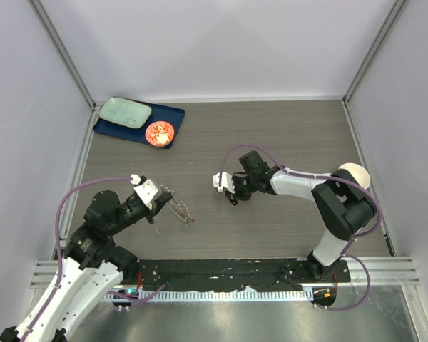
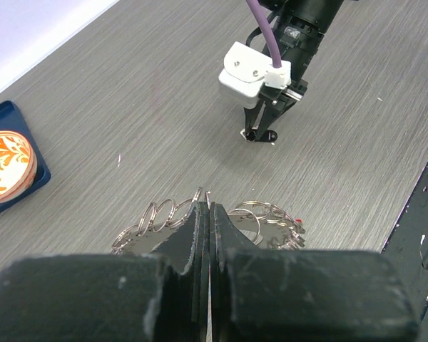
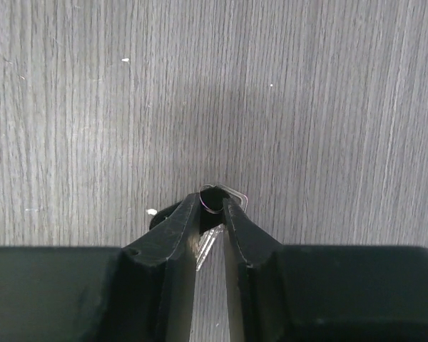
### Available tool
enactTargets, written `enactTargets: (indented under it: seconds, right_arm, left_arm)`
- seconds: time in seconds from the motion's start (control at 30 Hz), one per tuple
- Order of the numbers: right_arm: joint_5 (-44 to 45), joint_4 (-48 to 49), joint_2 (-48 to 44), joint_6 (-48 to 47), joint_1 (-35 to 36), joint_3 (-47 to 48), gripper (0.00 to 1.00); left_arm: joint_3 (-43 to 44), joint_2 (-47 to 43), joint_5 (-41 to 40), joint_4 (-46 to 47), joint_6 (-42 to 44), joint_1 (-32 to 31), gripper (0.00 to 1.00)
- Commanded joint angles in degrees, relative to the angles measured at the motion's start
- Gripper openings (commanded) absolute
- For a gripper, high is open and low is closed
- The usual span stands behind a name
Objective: Put the keys on the keyring
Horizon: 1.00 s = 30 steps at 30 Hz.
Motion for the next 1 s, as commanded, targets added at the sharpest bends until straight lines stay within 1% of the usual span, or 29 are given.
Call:
enactTargets:
  seconds: [0.0,0.07,0.1,0.17,0.3,0.57,0.63,0.67,0.73,0.77,0.8,0.87,0.97]
  right_arm:
    - [-1.2,-1.4,0.5,-0.4,0.0,2.1,0.18]
    - [-1.4,-1.8,0.4,-0.2,-0.1,2.4,0.14]
    - [-1.4,-1.9,0.4,-0.1,-0.2,2.4,0.08]
    - [-1.4,-2.0,0.2,0.0,-0.3,2.4,0.02]
    - [-1.8,-2.1,0.1,0.9,-0.3,2.5,0.01]
    - [-0.8,1.1,-1.5,5.2,-0.4,0.8,0.01]
    - [-0.2,1.8,-1.6,6.4,-0.4,0.8,0.03]
    - [-0.1,1.9,-1.6,7.1,-0.4,0.8,0.08]
    - [0.6,2.7,-1.5,8.4,-0.4,0.8,0.13]
    - [0.7,2.9,-1.5,9.0,-0.3,0.9,0.2]
    - [0.7,3.3,-1.5,9.3,-0.3,1.0,0.23]
    - [0.7,3.8,-1.5,10.0,-0.4,0.8,0.27]
    - [0.7,4.5,-1.3,10.7,-0.3,0.7,0.28]
  left_arm:
    - [0.4,0.1,0.0,3.3,-0.3,0.3,0.0]
    - [0.4,0.1,-0.1,3.2,-0.3,0.3,0.0]
    - [0.4,0.0,0.0,3.1,-0.2,0.3,0.0]
    - [0.4,0.0,0.0,3.2,-0.2,0.3,0.0]
    - [0.5,0.0,0.0,3.1,-0.3,0.2,0.0]
    - [0.6,-0.1,0.4,2.9,-0.3,0.3,0.0]
    - [0.5,-0.4,0.5,2.9,-0.5,0.3,0.0]
    - [0.5,-0.3,0.4,3.0,-0.6,0.3,0.0]
    - [0.6,-0.5,0.5,2.9,-0.6,0.2,0.0]
    - [0.5,-0.6,0.5,2.9,-0.6,0.3,0.0]
    - [0.5,-0.6,0.6,3.0,-0.6,0.3,0.0]
    - [0.5,-0.6,0.6,2.8,-0.7,0.3,0.0]
    - [0.5,-0.7,0.6,2.8,-0.7,0.3,0.0]
